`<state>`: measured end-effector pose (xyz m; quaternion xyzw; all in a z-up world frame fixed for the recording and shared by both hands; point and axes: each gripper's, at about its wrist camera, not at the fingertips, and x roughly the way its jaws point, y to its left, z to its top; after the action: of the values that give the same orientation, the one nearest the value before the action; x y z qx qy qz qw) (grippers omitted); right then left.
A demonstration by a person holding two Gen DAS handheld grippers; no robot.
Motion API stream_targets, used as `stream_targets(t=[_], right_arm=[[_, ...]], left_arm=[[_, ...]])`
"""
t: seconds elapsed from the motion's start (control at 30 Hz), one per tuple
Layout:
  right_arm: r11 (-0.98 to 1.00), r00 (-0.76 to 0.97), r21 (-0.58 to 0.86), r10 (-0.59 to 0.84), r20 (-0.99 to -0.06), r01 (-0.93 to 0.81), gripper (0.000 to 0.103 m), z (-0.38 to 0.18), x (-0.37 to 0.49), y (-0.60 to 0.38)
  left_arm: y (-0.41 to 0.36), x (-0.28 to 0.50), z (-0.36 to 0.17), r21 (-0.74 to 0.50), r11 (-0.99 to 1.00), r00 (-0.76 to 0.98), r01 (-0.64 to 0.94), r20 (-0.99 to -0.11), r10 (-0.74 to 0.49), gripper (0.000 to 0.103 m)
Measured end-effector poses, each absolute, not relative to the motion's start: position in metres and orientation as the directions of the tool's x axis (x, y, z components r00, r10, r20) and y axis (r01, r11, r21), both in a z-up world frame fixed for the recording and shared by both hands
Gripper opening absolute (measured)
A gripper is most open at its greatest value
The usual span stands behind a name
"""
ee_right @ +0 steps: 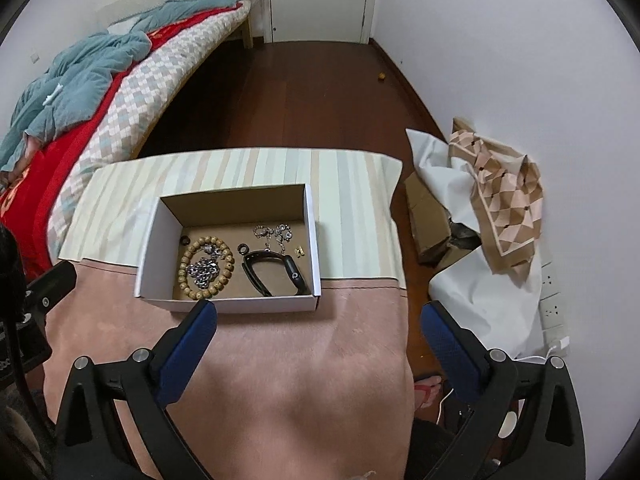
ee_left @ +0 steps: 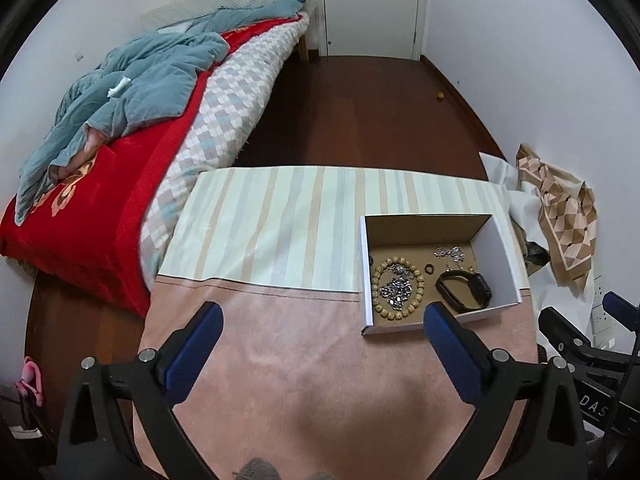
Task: Organize jewelry
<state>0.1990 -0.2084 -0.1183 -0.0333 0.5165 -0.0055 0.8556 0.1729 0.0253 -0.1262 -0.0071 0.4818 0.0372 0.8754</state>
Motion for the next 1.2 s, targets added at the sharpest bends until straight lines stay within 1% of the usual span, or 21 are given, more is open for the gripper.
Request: stream_targets(t=[0.33,0.6,0.83,1.0,1.2], right_arm=[[0.999,0.546,-0.052,-0.037,-0.837,-0.012,0.103,-0.052,0.146,-0.216],[0.998,0.635,-0.056,-0.031,-0.772,-0.019,0.103,0.016,0.089,-0.216],[0.998,0.694,-0.050,-0.018,-0.719,-0.026,0.103,0.061,0.048,-0.215],[0.999,0.716,-0.045,-0.009,-0.698,-0.031,0.103,0.081,0.028,-0.214],[0.999,0.714,-0.025,0.005,-0.700,-0.032,0.103,0.091,0.009,-0.216]], left_arm=[[0.019,0.122,-0.076,-0.005,0.999,0.592,-0.052,-0.806,0.027,0.103],[0.023,0.073,-0.019,-0.026,0.998,0.666,-0.059,-0.746,0.020,0.103],[0.024,0.040,0.009,-0.021,0.998,0.691,-0.052,-0.722,0.021,0.103],[0.025,0.021,0.022,-0.020,0.998,0.693,-0.055,-0.720,0.024,0.103],[0.024,0.006,0.036,-0.011,0.999,0.704,-0.052,-0.710,0.028,0.103]])
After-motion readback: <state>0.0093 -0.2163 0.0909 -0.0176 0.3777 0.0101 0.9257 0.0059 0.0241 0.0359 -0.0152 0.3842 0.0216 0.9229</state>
